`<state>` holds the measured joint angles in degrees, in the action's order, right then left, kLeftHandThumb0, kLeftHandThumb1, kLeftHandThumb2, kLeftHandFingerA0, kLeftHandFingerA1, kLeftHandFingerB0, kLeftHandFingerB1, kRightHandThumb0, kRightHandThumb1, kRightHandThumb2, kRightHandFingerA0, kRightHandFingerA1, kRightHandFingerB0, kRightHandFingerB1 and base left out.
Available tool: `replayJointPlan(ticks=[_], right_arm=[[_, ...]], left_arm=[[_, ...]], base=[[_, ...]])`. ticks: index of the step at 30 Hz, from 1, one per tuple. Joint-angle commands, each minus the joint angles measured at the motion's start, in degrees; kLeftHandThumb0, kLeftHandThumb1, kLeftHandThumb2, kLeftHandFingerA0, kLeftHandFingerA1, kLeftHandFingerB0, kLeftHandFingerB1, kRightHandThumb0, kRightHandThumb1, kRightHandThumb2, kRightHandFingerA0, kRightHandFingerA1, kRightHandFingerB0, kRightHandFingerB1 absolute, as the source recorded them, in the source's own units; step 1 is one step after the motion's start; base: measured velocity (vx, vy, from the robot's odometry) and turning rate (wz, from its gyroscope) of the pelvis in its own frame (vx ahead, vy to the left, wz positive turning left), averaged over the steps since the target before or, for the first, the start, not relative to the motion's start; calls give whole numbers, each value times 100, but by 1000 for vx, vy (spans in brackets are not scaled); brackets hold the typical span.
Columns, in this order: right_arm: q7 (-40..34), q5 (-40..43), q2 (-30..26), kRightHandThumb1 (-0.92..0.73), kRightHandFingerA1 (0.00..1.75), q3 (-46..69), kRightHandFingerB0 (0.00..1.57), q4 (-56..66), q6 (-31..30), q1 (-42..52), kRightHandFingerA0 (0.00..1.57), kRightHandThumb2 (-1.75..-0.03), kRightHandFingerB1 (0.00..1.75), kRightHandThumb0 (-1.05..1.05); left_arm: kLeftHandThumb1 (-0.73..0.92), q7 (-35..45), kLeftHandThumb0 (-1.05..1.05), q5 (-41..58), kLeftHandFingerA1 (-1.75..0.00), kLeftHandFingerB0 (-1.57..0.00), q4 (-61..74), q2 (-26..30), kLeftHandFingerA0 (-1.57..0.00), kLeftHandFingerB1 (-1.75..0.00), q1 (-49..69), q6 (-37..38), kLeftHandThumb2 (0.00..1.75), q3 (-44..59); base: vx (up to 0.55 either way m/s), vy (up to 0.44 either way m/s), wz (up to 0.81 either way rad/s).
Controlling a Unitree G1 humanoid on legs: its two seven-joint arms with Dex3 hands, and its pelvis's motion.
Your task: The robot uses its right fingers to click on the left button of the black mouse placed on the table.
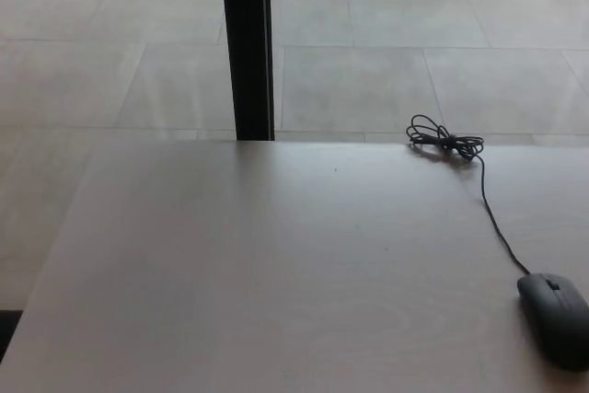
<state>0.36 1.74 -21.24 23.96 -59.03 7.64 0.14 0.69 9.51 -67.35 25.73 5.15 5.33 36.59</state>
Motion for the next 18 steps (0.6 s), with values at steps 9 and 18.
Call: replayJointPlan(ticks=[9, 18], right_arm=[[-170, 1061, -1063, -80, 45, 1444, 33, 688, 157, -1110, 59, -64, 36, -61], [190, 1396, -1185, -76, 45, 1266, 45, 2092, -464, -2363, 61, -61, 35, -62]], left_arm=[[60, -65, -68, 808, -61, -58, -459, 354, -77, -51, -242, 225, 59, 817], [61, -75, -67, 900, -60, -60, -482, 361, -78, -51, -260, 249, 59, 755]], base=[[0, 0, 0], [0, 0, 0]])
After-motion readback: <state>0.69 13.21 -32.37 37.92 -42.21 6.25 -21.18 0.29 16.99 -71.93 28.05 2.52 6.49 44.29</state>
